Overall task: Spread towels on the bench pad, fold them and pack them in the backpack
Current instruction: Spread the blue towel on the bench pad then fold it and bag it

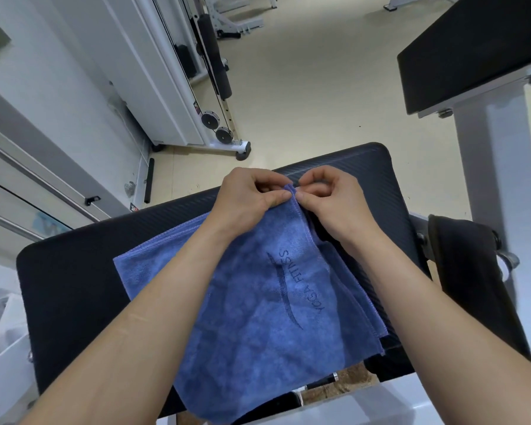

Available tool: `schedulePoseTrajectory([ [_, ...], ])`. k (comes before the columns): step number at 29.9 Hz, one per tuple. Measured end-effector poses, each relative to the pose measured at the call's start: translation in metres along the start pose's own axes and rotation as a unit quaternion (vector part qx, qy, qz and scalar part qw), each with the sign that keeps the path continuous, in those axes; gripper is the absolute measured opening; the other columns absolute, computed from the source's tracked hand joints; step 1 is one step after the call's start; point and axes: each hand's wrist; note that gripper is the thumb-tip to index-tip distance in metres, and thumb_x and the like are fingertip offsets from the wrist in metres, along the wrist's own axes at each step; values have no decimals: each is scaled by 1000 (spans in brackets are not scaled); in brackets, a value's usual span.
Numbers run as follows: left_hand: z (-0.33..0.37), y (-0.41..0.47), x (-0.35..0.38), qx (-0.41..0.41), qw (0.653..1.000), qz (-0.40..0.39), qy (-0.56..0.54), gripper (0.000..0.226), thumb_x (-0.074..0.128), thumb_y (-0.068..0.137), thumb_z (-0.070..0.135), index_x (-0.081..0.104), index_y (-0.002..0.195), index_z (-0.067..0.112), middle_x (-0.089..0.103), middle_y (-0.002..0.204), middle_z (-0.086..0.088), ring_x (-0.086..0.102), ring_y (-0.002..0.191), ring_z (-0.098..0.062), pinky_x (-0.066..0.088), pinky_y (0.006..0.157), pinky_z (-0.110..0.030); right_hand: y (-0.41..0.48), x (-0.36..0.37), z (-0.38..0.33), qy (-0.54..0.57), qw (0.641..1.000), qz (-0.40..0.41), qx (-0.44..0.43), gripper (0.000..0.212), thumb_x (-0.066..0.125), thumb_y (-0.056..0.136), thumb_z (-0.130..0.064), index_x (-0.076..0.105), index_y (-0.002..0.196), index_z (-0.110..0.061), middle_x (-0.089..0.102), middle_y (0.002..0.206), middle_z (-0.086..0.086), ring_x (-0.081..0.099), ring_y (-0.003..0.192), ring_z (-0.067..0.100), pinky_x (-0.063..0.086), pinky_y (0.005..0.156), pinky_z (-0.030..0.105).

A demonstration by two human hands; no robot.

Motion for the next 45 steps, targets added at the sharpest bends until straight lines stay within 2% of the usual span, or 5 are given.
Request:
schedulePoseTrajectory([
  [13, 1, -12, -17, 10, 991, 97, -96, 16, 74, 83, 10, 68, 79, 24, 68, 79, 7, 62, 75, -6, 51, 75, -20, -50, -19, 20, -344, 917, -139, -145, 37, 61, 81, -57, 62, 71, -22, 54, 68, -11, 48, 75, 14, 44, 70, 37],
  [19, 4, -29, -39, 12, 984, 137, -111, 18, 71, 86, 9, 66, 79, 24, 65, 75, 8, 59, 74, -9, 49, 73, -24, -78, -37, 43, -386, 899, -181, -97, 34, 62, 88, -41, 61, 74, -10, 62, 72, 1, 57, 69, 21, 49, 68, 44],
  [30, -16, -134, -146, -18, 924, 335, -181, 24, 58, 94, 1, 57, 81, 22, 63, 67, 15, 55, 63, 2, 44, 65, -15, -99, -50, -49, -225, 934, -252, -117, 19, 63, 92, -23, 72, 78, -15, 70, 75, 3, 60, 70, 14, 46, 68, 34],
  [38, 4, -235, -193, -113, 908, 276, -295, 14, 50, 98, 17, 59, 87, 17, 65, 71, 3, 62, 60, -9, 51, 54, -17, -111, -28, -108, 18, 922, -378, -82, 47, 85, 60, -52, 77, 77, -9, 72, 70, 10, 66, 64, 15, 51, 58, 18],
  [45, -27, -241, -199, -150, 899, 317, -263, 16, 53, 98, 15, 59, 83, 19, 61, 73, 2, 58, 59, -7, 49, 53, -17, -89, -1, -111, -44, 946, -320, -28, 17, 78, 69, -17, 79, 83, -8, 76, 84, 12, 71, 78, 19, 57, 66, 22],
])
Point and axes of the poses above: each hand's wrist, its own y-axis towards the middle knuckle, its own x-axis out of the palm, z = x × y
